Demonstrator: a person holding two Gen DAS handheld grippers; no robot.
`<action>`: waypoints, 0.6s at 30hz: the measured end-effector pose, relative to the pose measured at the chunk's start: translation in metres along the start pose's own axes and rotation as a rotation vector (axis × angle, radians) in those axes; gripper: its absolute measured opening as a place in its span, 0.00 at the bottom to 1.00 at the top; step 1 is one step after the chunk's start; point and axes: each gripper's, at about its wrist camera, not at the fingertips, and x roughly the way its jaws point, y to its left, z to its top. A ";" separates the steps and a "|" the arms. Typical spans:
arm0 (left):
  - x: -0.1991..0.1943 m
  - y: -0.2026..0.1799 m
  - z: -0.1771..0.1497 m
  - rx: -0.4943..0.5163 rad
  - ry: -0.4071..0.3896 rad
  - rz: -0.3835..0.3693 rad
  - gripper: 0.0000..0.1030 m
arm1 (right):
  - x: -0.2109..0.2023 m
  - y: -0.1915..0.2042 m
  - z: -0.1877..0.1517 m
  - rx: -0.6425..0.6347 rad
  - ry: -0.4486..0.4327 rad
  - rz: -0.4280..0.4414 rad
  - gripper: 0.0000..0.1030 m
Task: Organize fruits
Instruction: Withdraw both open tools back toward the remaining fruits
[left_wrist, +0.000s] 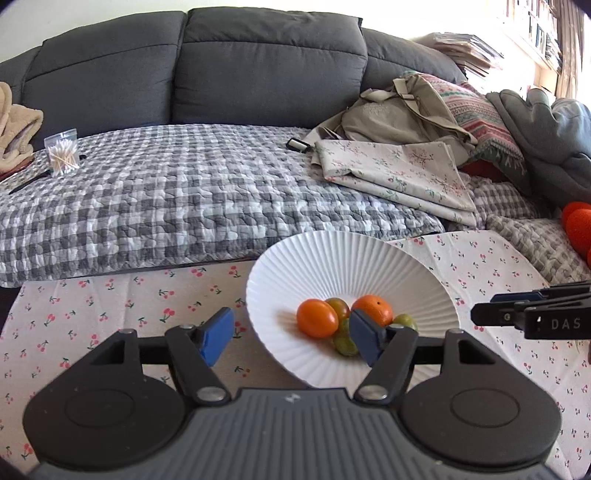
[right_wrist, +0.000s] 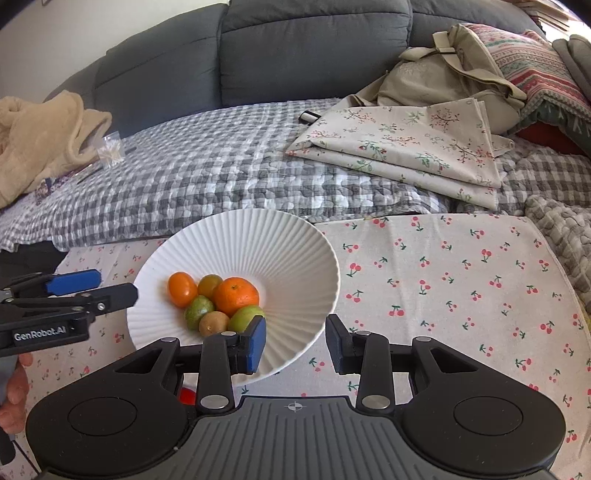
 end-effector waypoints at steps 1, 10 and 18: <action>-0.003 0.001 0.000 0.007 0.001 0.011 0.67 | -0.003 -0.001 0.000 0.005 0.001 0.003 0.35; -0.028 -0.004 -0.011 -0.017 0.077 0.042 0.75 | -0.038 0.020 -0.004 -0.015 0.032 0.067 0.65; -0.060 -0.006 -0.019 -0.083 0.114 0.090 0.89 | -0.073 0.055 -0.017 -0.062 0.049 0.133 0.79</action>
